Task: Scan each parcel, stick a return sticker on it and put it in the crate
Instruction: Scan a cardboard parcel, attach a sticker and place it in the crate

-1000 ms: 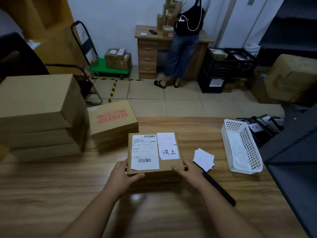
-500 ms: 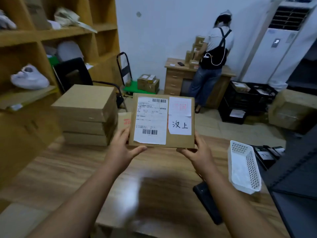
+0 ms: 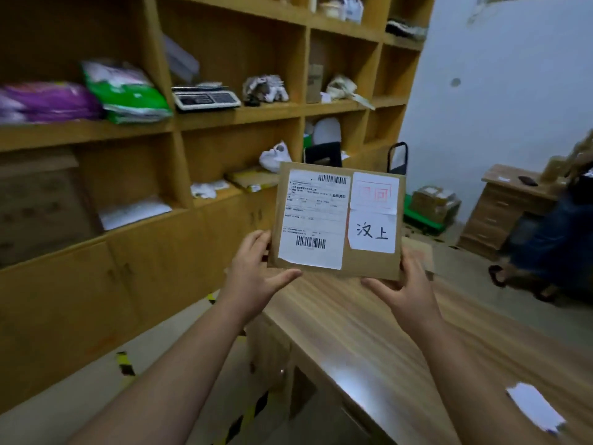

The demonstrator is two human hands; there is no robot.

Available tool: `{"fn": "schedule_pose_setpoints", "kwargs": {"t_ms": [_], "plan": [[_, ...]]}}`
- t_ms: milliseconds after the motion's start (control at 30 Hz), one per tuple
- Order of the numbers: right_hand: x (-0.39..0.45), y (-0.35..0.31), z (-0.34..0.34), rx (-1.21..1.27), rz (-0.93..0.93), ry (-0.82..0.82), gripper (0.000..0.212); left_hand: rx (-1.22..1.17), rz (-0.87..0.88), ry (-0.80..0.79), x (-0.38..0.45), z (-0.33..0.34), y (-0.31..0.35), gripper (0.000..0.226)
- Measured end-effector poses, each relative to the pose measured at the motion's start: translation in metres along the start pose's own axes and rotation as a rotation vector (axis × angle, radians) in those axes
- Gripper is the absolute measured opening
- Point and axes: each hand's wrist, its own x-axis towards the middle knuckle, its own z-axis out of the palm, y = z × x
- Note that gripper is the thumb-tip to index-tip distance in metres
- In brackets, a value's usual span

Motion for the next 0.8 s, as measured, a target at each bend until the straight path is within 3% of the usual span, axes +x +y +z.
{"fn": "schedule_pose_setpoints", "kwargs": {"t_ms": [200, 400, 567, 800], "plan": [[0.014, -0.061, 0.126, 0.054, -0.069, -0.205, 0.092, 0.076, -0.166, 0.174, -0.037, -0.114, -0.062, 0.078], [0.0, -0.147, 0.323, 0.206, -0.178, -0.523, 0.08, 0.242, -0.388, 0.399, -0.106, -0.275, -0.148, 0.081], [-0.044, -0.215, 0.476, 0.27, -0.259, -0.831, 0.078, 0.346, -0.566, 0.596, -0.194, -0.383, -0.193, 0.08], [-0.132, -0.298, 0.644, 0.354, -0.355, -1.224, 0.073, 0.466, -0.835, 0.91, -0.309, -0.478, -0.218, 0.088]]}}
